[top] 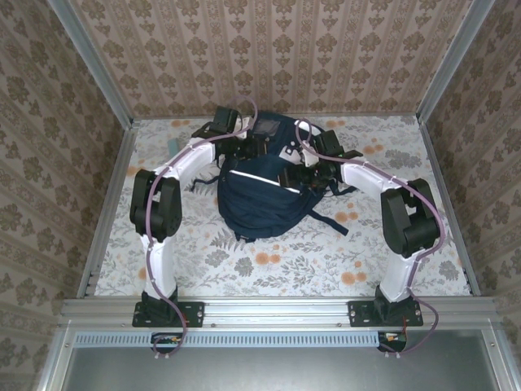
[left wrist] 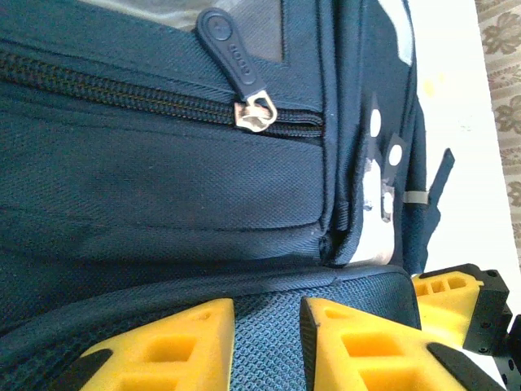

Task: Pack the student bag

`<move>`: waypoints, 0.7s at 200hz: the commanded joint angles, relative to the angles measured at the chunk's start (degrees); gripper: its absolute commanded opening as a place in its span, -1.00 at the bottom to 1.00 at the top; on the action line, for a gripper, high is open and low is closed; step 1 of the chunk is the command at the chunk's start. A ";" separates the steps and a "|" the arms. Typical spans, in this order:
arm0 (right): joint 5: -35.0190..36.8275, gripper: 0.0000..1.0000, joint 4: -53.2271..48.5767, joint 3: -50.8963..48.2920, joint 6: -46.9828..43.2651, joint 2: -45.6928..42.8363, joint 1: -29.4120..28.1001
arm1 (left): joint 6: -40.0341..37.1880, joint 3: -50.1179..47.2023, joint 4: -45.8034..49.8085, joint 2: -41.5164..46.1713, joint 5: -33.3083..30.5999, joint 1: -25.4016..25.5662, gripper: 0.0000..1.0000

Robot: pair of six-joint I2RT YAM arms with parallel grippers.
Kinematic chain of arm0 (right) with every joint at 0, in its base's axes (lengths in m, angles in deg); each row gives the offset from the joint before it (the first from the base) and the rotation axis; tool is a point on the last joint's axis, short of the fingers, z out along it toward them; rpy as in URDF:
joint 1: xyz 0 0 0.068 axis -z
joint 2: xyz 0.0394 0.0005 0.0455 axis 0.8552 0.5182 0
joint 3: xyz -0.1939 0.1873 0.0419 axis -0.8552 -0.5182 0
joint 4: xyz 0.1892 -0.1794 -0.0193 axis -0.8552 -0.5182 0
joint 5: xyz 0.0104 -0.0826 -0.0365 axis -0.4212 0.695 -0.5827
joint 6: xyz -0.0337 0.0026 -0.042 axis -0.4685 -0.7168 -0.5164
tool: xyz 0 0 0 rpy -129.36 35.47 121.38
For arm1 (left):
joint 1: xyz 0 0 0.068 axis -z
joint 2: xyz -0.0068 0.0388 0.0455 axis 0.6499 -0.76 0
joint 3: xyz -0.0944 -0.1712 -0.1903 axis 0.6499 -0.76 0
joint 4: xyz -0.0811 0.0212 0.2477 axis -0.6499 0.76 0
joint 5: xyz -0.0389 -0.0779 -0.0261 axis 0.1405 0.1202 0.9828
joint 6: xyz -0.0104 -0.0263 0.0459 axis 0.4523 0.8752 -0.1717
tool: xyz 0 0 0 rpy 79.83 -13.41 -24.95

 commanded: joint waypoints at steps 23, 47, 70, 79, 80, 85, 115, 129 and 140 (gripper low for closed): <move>-9.40 0.99 -2.95 -3.22 -3.46 -2.60 -1.73 | 0.39 -0.59 2.68 -2.70 -6.21 -1.13 -0.51; -10.85 0.99 -2.38 -6.68 -2.68 -5.81 -2.17 | 1.97 -2.53 1.14 -2.66 -6.32 -1.61 -0.52; -12.42 0.98 -1.32 -9.12 -1.25 -7.47 -2.37 | 2.59 -3.08 0.57 -2.52 -6.15 -1.88 -0.51; -13.47 0.98 -0.39 -10.14 -0.70 -7.97 -2.59 | 2.62 -3.08 0.53 -2.56 -6.15 -2.02 -0.51; -13.60 0.98 -0.30 -10.27 -0.66 -8.03 -2.58 | 2.63 -3.06 0.51 -2.56 -6.10 -1.99 -0.51; -14.04 0.97 0.39 -10.79 -0.39 -8.39 -2.74 | 2.69 -3.04 0.42 -2.52 -6.00 -2.03 -0.51; -14.68 0.93 2.32 -12.58 0.17 -9.48 -3.35 | 2.76 -3.04 0.23 -2.24 -5.37 -2.12 -0.49; -13.47 0.85 2.34 -12.56 -0.54 -9.48 -3.67 | 2.82 -3.03 0.18 -2.05 -4.93 -2.15 -0.48; -11.20 0.75 2.03 -12.29 -1.04 -9.48 -3.97 | 2.82 -3.07 0.05 -1.79 -4.63 -2.19 -0.48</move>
